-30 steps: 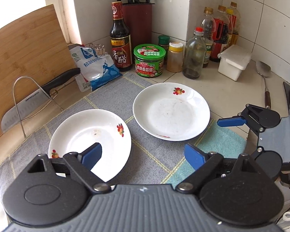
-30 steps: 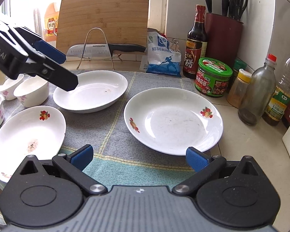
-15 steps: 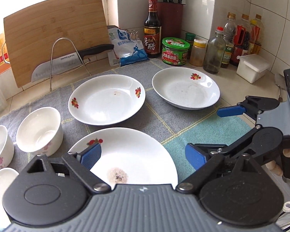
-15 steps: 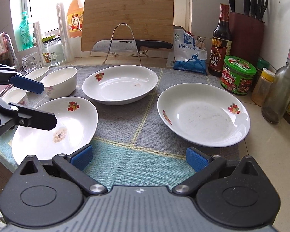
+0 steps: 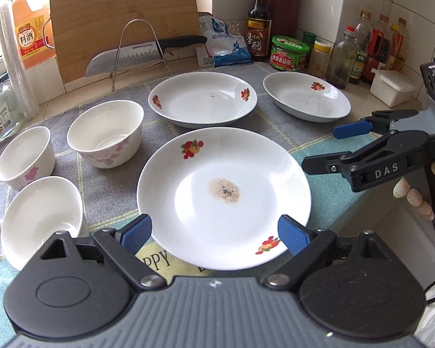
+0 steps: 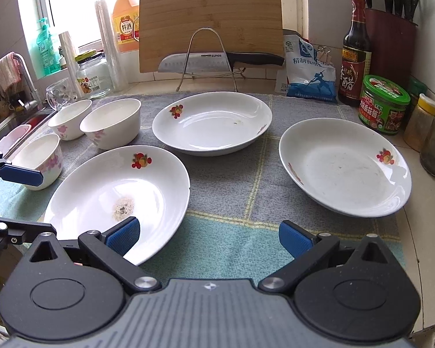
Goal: Organize plates and bowls
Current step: 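Move the right tool toward the brown-stained white plate, then close the right tool on the rim of the stained plate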
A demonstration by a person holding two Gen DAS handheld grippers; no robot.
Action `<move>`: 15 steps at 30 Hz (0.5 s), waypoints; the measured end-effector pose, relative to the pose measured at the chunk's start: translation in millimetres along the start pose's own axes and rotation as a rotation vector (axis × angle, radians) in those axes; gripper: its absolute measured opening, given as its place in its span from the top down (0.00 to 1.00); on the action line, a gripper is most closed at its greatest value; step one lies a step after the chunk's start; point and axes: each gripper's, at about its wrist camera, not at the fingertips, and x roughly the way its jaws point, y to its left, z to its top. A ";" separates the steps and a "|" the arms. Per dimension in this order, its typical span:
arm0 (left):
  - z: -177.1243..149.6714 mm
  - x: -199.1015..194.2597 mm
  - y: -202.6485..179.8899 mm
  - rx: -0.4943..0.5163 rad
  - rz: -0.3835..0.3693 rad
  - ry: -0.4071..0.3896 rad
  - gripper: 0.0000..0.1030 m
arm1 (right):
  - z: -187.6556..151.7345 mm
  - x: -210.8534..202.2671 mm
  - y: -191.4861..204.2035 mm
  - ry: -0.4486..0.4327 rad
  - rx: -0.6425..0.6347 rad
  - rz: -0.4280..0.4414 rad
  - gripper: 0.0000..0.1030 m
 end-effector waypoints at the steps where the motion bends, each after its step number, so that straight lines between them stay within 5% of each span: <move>1: -4.4 -0.7 3.2 0.005 -0.006 0.008 0.09 | 0.9 0.4 3.8 0.003 -0.004 -0.002 0.00; 15: -37.7 28.1 24.2 0.115 -0.105 0.049 0.09 | 14.6 9.2 44.4 0.034 0.031 -0.029 0.00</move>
